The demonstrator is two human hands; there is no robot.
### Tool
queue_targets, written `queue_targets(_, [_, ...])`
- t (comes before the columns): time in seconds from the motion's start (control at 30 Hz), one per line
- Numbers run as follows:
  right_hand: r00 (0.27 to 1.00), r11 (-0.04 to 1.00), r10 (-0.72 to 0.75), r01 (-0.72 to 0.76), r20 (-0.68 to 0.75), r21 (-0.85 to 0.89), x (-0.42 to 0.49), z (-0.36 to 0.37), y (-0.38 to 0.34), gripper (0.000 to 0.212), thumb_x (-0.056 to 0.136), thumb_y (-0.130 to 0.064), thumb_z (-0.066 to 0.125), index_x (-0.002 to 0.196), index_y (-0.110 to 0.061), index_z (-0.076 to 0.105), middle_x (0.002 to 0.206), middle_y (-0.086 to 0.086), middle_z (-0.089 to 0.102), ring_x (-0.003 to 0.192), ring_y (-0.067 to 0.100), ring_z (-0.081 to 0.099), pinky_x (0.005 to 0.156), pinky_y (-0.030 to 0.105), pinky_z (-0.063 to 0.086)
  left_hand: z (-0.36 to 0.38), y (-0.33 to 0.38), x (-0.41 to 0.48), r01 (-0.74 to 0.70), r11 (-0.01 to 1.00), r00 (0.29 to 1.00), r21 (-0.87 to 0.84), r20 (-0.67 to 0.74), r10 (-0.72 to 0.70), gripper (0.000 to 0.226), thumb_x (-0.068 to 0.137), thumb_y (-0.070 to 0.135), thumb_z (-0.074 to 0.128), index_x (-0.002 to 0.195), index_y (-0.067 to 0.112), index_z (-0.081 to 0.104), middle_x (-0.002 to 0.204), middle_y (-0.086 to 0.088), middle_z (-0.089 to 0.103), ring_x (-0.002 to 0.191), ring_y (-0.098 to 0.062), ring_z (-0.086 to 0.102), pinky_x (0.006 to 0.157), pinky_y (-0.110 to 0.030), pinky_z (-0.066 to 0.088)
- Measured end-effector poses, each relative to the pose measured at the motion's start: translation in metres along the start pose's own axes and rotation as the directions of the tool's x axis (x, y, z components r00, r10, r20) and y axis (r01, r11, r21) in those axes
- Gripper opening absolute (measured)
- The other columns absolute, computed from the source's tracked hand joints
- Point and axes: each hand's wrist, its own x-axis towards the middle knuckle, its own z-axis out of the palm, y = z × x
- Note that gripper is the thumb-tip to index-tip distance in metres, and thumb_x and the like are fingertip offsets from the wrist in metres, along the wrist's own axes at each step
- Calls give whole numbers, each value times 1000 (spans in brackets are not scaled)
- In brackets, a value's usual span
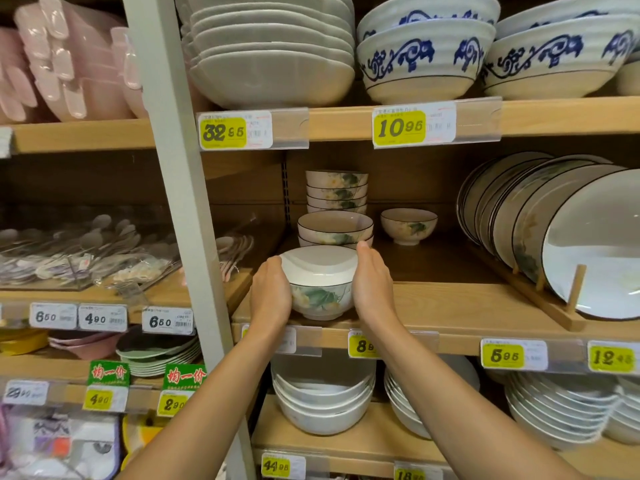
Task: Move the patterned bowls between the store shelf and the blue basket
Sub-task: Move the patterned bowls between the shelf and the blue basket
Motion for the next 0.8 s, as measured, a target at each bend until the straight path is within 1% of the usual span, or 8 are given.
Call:
queue_targets(0.1, [994, 994, 75, -80, 77, 72, 6, -5, -2, 56, 93, -56, 38, 138, -24, 46, 125, -4, 56, 105, 13, 52, 82, 31, 40, -5, 2, 1, 45, 998, 995, -41, 86, -41, 44, 89, 42, 33, 114, 21, 63, 112, -4, 68, 104, -22, 62, 95, -43, 49])
queue_targets(0.2, [970, 956, 243, -244, 28, 165, 33, -19, -18, 70, 86, -63, 45, 145, -26, 38, 140, 1, 49, 118, 21, 48, 91, 36, 37, -11, 19, 9, 148, 971, 985, -186, 114, -129, 39, 86, 47, 44, 113, 25, 62, 108, -1, 65, 99, -18, 60, 76, -35, 47])
queue_targets(0.3, [933, 885, 328, -357, 146, 300, 60, -25, -35, 48, 91, -58, 49, 125, -24, 53, 132, 3, 56, 99, 21, 56, 88, 35, 41, -7, 43, 24, 255, 941, 954, -224, 218, -206, 17, 87, 40, 50, 92, 27, 58, 91, -2, 64, 80, -18, 64, 63, -30, 47])
queue_targets(0.37, [927, 869, 303, -364, 222, 335, 70, -20, -36, 31, 93, -54, 49, 104, -26, 59, 116, 1, 63, 82, 16, 58, 80, 33, 48, -3, 51, 32, 307, 936, 922, -172, 297, -248, 17, 87, 32, 53, 99, 21, 56, 88, -5, 60, 77, -21, 63, 57, -28, 46])
queue_targets(0.47, [922, 897, 307, -363, 237, 251, 78, -5, -27, 49, 94, -51, 50, 132, -21, 50, 133, 9, 57, 101, 21, 58, 89, 37, 51, -1, 54, 45, 329, 941, 885, -81, 373, -277, 36, 88, 29, 53, 123, 19, 48, 97, -3, 58, 85, -22, 62, 57, -29, 46])
queue_targets(0.63, [916, 906, 331, -376, 228, 193, 85, 6, -23, 64, 94, -56, 44, 150, -30, 25, 147, 6, 42, 117, 24, 52, 67, 31, 49, 1, 51, 52, 349, 935, 861, -57, 414, -296, 33, 90, 30, 51, 121, 18, 53, 110, -9, 66, 86, -24, 69, 55, -26, 53])
queue_targets(0.73, [910, 897, 339, -389, 238, 210, 90, 9, -19, 65, 94, -56, 45, 149, -28, 27, 148, 8, 41, 122, 28, 51, 90, 39, 52, 3, 49, 56, 337, 936, 877, -106, 396, -271, 32, 93, 27, 50, 122, 16, 59, 119, -9, 65, 89, -24, 67, 62, -29, 51])
queue_targets(0.8, [903, 885, 335, -400, 268, 239, 94, 9, -14, 66, 92, -58, 48, 147, -24, 33, 142, 10, 48, 111, 27, 56, 94, 41, 51, 4, 52, 56, 315, 944, 897, -99, 357, -261, 28, 93, 26, 50, 117, 16, 61, 123, -10, 64, 91, -24, 65, 65, -31, 49])
